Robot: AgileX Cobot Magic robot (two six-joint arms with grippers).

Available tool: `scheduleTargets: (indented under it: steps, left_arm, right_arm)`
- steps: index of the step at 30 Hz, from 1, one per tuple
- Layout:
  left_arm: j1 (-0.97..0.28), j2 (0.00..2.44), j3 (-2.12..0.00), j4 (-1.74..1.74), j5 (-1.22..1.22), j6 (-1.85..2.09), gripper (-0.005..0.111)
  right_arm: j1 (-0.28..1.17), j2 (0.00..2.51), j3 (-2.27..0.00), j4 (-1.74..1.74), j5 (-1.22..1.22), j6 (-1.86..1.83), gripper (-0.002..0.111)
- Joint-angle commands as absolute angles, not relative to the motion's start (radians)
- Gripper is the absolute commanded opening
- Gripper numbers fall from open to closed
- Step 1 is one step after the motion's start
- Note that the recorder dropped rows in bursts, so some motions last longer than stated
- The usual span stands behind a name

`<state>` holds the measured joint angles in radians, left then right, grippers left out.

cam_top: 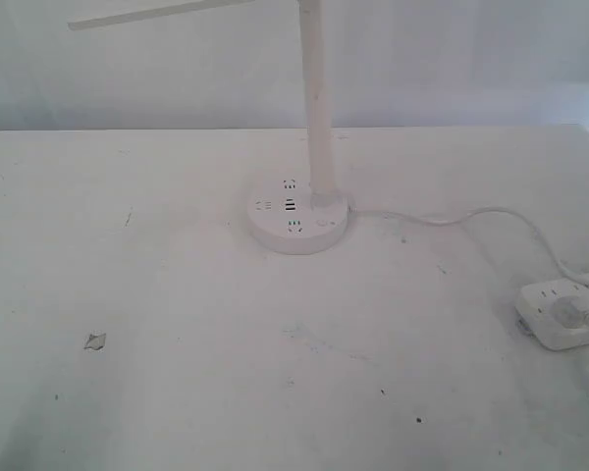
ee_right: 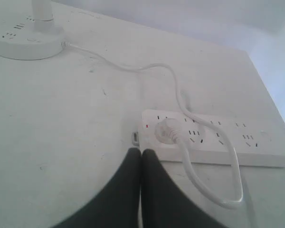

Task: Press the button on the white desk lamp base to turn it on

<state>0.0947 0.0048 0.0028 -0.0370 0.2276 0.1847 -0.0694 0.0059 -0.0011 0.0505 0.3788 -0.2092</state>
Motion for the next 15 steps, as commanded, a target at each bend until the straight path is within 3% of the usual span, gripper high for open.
scheduleTargets:
  steps: [1,15]
  left_arm:
    - [0.097,0.000,0.000,-0.044,0.225,0.184,0.001]
    - [0.097,0.000,0.000,-0.044,0.225,0.184,0.001]
  right_arm:
    - [-0.067,0.000,0.000,0.050,0.365,-0.207,0.000]
    - [-0.067,0.000,0.000,0.031,0.365,-0.213,0.000]
